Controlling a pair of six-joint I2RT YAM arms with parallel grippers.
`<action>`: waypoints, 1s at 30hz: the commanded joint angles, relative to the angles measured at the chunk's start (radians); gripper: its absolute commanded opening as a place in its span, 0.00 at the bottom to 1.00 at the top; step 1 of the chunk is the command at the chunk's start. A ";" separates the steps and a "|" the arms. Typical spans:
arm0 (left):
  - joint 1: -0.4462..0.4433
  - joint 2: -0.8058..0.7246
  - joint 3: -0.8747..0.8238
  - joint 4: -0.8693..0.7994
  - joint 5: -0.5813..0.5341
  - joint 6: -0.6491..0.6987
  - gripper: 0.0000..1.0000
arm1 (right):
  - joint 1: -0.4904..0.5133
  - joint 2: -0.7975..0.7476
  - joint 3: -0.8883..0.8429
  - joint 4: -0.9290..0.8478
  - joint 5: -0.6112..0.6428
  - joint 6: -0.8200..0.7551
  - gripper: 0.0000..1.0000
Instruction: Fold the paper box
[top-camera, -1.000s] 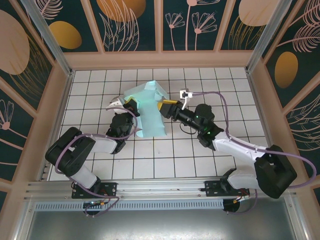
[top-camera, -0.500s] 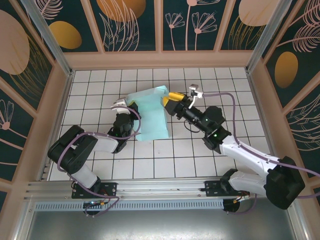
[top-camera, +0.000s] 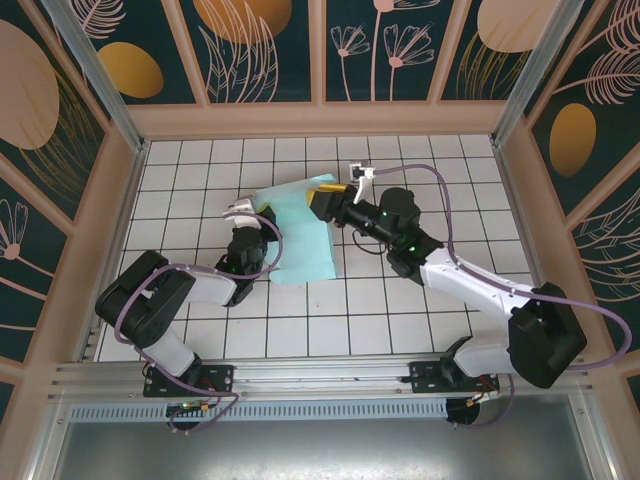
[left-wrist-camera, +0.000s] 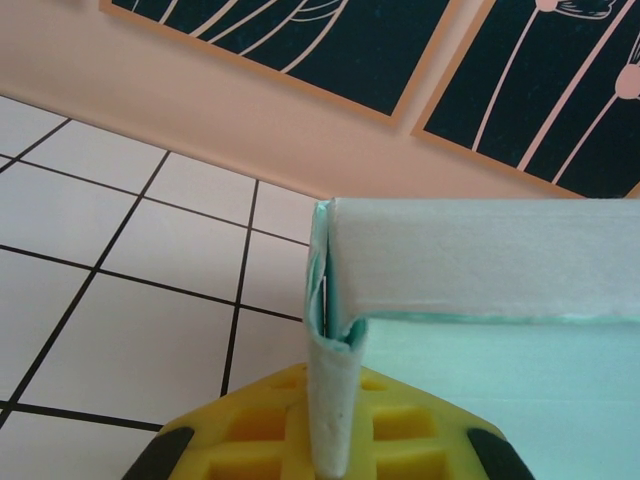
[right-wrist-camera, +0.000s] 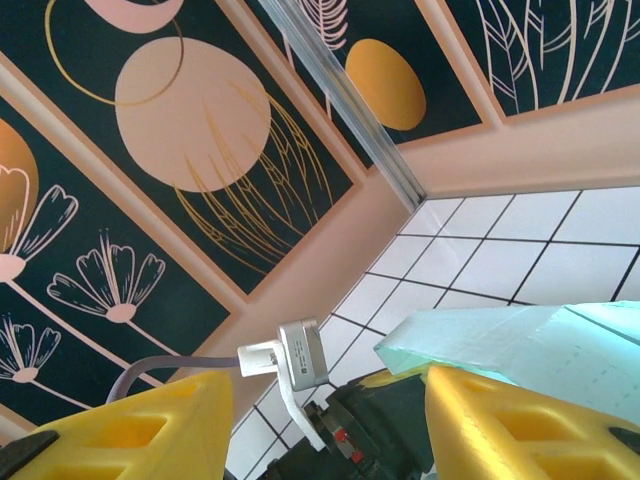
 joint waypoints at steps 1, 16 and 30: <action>-0.004 -0.014 0.001 0.012 -0.017 0.024 0.00 | 0.009 -0.002 0.045 -0.035 0.000 -0.021 0.53; -0.004 -0.011 -0.016 0.092 -0.070 0.141 0.00 | 0.004 0.122 0.226 -0.185 0.035 0.051 0.52; -0.004 -0.042 -0.006 0.089 -0.092 0.167 0.00 | 0.010 0.194 0.284 -0.397 0.138 0.132 0.40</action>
